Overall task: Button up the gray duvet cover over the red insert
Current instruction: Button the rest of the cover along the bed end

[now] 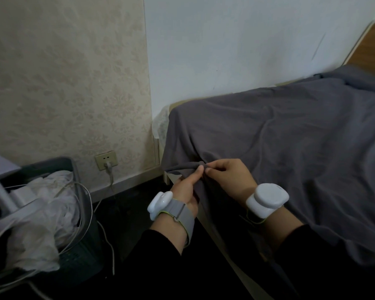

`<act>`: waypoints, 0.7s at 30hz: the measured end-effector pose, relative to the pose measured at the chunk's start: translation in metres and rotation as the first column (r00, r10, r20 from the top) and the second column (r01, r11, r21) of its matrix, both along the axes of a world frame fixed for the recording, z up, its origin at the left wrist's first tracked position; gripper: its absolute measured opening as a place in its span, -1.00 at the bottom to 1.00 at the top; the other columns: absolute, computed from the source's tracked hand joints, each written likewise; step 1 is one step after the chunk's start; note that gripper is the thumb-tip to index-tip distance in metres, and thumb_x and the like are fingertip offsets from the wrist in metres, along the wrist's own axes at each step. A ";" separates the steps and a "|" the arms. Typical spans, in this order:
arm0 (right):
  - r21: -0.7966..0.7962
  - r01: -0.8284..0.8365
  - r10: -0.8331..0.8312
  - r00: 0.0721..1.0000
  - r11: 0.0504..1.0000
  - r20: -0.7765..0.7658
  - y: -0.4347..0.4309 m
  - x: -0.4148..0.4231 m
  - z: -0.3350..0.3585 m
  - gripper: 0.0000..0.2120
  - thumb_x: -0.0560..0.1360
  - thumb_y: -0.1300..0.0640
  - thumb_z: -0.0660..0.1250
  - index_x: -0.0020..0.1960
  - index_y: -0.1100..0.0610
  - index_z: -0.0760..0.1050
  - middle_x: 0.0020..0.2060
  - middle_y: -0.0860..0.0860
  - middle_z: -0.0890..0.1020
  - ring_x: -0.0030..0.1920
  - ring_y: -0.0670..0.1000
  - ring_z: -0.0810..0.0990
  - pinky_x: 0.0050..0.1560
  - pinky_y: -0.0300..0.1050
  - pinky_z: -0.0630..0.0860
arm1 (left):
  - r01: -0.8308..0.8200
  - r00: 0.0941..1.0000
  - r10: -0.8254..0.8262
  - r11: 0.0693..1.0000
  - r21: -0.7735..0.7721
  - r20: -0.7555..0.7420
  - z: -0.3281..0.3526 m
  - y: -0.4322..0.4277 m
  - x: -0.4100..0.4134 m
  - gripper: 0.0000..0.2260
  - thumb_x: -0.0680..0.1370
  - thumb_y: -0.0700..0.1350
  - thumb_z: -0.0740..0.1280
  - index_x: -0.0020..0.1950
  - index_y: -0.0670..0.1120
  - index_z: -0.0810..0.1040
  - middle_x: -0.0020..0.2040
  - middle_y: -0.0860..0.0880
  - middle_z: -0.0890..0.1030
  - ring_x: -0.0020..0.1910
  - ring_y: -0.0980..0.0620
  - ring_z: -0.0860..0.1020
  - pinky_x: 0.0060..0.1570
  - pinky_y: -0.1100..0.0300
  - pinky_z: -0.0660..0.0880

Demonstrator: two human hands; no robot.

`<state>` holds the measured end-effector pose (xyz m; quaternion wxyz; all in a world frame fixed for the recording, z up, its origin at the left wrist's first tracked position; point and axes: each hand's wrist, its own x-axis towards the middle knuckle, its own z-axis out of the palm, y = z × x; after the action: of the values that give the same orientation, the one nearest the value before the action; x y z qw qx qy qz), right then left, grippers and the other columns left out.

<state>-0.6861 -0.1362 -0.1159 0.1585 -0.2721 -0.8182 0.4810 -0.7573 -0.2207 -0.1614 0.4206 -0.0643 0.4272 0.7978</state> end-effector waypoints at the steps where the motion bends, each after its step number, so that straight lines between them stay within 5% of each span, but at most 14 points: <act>1: 0.014 -0.013 0.013 1.000 1.000 0.003 0.000 0.001 0.001 -0.85 0.49 0.13 0.37 0.00 0.08 0.69 -0.12 -0.01 0.73 -0.04 -0.09 0.66 0.10 -0.18 0.54 | -0.005 1.000 0.005 1.000 0.004 -0.013 -0.001 0.000 -0.001 -0.64 0.47 -0.14 0.39 0.24 -0.20 0.53 0.16 -0.22 0.62 0.15 -0.18 0.58 0.22 -0.05 0.49; 7: -0.016 0.023 -0.023 0.999 1.000 -0.040 0.002 0.004 -0.002 -0.89 0.48 0.17 0.37 -0.07 0.11 0.69 -0.20 -0.01 0.71 -0.11 -0.08 0.65 -0.01 -0.25 0.52 | -0.053 0.998 0.053 0.998 0.015 -0.032 -0.004 0.000 -0.001 -0.67 0.52 -0.22 0.32 0.27 -0.23 0.49 0.20 -0.22 0.59 0.13 -0.15 0.58 0.22 -0.02 0.47; 12: -0.051 0.061 -0.063 0.997 0.997 -0.048 0.010 0.005 0.004 -0.90 0.52 0.21 0.32 -0.09 0.11 0.61 -0.26 -0.02 0.63 -0.19 -0.08 0.58 -0.05 -0.18 0.48 | -0.160 0.986 0.162 0.987 0.033 -0.042 0.003 0.000 -0.004 -0.68 0.51 -0.21 0.34 0.25 -0.24 0.51 -0.04 -0.15 0.63 -0.04 -0.08 0.61 -0.20 0.15 0.61; 16: -0.200 -0.016 0.004 0.998 0.980 -0.061 0.003 0.011 0.005 -0.85 0.53 0.18 0.32 0.00 0.13 0.66 -0.11 0.08 0.72 -0.03 0.03 0.67 0.10 -0.09 0.59 | -0.131 0.991 0.131 0.991 0.032 -0.024 0.006 0.000 0.000 -0.67 0.51 -0.18 0.33 0.26 -0.23 0.50 0.11 -0.25 0.61 -0.01 -0.13 0.61 -0.22 0.12 0.59; 21: -0.366 -0.028 -0.014 0.994 0.930 -0.111 -0.003 0.016 0.011 -0.83 0.52 0.22 0.33 0.05 0.24 0.64 -0.05 0.17 0.70 -0.08 0.00 0.65 -0.06 -0.30 0.58 | -0.138 0.989 0.139 0.990 0.031 -0.041 0.005 -0.001 0.000 -0.69 0.50 -0.20 0.35 0.23 -0.23 0.52 0.00 -0.21 0.64 -0.11 -0.09 0.63 -0.31 0.16 0.59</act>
<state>-0.6699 -0.1393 -0.1053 0.1488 -0.2667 -0.7049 0.6402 -0.7574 -0.2222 -0.1560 0.3557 -0.0705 0.4196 0.8321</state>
